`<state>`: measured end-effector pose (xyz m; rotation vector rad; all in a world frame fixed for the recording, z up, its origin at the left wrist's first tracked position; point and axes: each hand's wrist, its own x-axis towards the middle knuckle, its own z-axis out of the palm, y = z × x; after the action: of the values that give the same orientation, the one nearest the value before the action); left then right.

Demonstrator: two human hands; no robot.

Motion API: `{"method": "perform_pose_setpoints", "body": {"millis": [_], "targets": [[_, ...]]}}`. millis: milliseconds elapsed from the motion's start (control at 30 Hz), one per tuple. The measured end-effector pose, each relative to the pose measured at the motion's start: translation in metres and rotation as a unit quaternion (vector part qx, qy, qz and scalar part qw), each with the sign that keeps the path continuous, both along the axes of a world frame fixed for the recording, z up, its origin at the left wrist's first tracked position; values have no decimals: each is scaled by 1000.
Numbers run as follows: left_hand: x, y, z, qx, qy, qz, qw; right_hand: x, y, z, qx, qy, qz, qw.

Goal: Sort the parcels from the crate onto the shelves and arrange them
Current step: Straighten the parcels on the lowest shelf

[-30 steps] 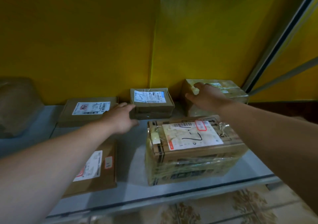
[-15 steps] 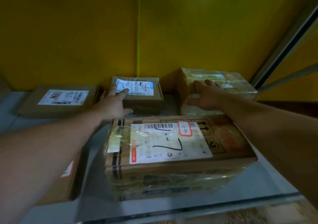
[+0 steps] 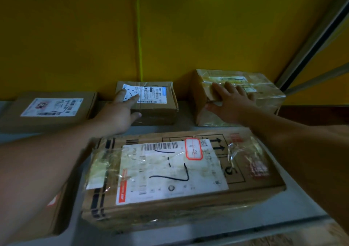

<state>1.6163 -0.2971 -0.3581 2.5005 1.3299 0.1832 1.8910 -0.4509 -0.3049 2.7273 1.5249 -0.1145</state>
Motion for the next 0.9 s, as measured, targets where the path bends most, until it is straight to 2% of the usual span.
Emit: {"method": "perform_pose_setpoints", "body": {"millis": [267, 467, 700, 800, 900], "targets": [[1, 0, 1, 15, 14, -19, 1000, 10, -7, -2, 4, -17, 1, 1000], [-5, 2, 8, 1, 33, 3, 999, 6, -2, -3, 24, -3, -7, 1000], [-1, 5, 24, -86, 87, 32, 992, 3, -5, 10, 18, 48, -13, 999], [-3, -5, 38, -101, 38, 45, 993, 1, -9, 19, 64, 64, -12, 996], [-7, -29, 60, -161, -114, 50, 979, -6, -20, 33, 134, 170, -36, 975]]}}
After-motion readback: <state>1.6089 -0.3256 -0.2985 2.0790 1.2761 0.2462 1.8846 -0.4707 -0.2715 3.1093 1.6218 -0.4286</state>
